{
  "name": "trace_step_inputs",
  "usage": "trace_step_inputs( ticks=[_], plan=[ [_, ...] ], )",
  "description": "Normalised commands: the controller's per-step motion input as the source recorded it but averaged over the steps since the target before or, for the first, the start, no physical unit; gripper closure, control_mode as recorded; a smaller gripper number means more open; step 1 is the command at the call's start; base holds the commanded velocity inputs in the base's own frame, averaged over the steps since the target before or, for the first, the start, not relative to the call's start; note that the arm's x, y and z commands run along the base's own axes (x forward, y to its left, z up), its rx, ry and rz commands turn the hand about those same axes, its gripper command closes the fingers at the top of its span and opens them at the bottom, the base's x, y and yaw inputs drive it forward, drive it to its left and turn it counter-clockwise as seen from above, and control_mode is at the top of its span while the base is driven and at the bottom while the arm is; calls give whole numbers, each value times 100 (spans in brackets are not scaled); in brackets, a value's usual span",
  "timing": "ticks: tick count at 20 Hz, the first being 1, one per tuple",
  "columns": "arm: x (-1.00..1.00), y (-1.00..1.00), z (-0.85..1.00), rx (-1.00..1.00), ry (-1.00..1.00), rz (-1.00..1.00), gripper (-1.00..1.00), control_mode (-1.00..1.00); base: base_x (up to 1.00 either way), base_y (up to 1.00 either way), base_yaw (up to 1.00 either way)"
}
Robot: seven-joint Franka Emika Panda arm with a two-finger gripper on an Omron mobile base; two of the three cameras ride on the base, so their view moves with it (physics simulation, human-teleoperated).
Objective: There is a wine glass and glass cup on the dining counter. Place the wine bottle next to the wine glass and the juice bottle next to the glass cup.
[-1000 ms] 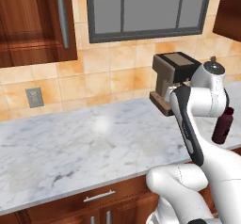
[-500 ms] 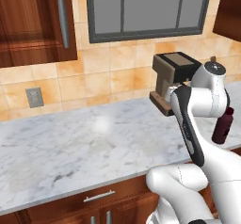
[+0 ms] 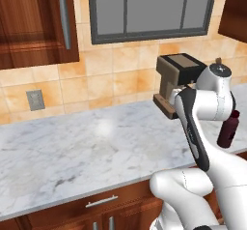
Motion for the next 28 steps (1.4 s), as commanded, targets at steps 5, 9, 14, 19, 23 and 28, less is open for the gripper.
trace_step_inputs(
  ticks=[5,9,14,19,23,28],
  plan=[
    [0,2,0,0,0,-3,-100,-100,0,3,-2],
    [-5,8,25,0,0,-22,-100,-100,0,0,0],
    [-14,-2,37,1,1,-19,-100,-100,0,0,0],
    [-17,-21,31,0,6,-6,-100,-100,0,0,0],
    [-19,-43,22,0,1,0,-100,-100,0,0,0],
    [-15,-46,10,0,5,0,-100,-100,0,0,0]
  ],
)
